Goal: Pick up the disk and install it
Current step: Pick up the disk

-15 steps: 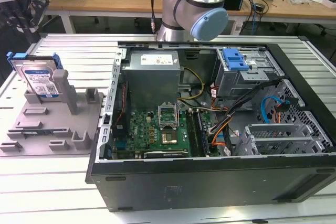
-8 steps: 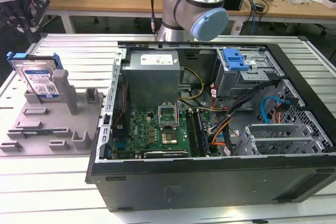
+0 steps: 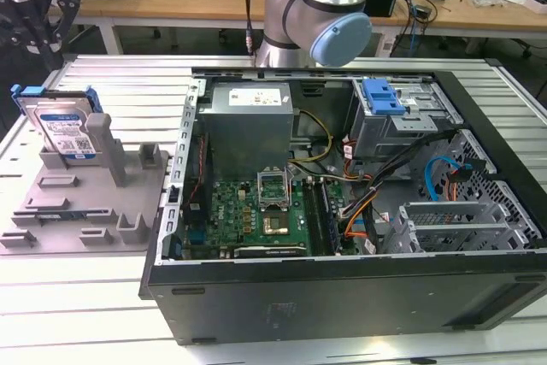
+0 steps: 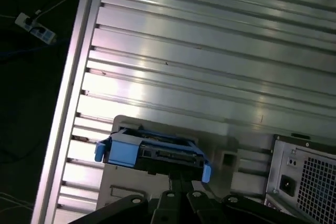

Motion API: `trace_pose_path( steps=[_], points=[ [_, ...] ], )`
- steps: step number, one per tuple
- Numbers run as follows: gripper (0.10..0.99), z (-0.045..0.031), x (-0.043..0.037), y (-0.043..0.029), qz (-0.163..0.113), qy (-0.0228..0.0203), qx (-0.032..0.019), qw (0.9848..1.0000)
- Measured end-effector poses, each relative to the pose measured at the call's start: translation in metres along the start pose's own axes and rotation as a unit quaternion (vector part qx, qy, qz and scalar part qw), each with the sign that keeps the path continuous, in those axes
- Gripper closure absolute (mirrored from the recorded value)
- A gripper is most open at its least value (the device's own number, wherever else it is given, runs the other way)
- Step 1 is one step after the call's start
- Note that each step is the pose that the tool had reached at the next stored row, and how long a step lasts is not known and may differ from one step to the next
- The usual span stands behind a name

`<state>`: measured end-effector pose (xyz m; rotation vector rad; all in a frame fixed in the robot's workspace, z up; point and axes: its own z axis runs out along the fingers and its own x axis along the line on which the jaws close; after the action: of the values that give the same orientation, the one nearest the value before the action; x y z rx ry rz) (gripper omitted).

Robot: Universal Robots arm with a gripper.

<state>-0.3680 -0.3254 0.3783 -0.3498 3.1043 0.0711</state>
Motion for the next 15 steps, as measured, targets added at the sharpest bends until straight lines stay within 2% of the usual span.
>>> trace_pose_path(
  steps=[3,6,7,8,10,12,15],
  points=[
    [0.973,0.0001,0.0000,0.0000,-0.032,0.0014,-0.0005,0.9995],
    [0.792,0.0001,0.0000,0.0000,-0.064,0.0029,-0.0010,0.9979],
    [0.729,0.0001,0.0000,0.0000,-0.077,0.0034,-0.0011,0.9971],
    [0.729,0.0002,0.0000,0.0000,-0.085,0.0038,-0.0013,0.9964],
    [0.604,0.0003,0.0000,0.0000,-0.119,0.0053,-0.0020,0.9929],
    [0.604,0.0003,0.0000,0.0000,-0.126,0.0056,-0.0022,0.9920],
    [0.604,0.0003,0.0000,0.0000,-0.147,0.0065,-0.0026,0.9891]
  ],
)
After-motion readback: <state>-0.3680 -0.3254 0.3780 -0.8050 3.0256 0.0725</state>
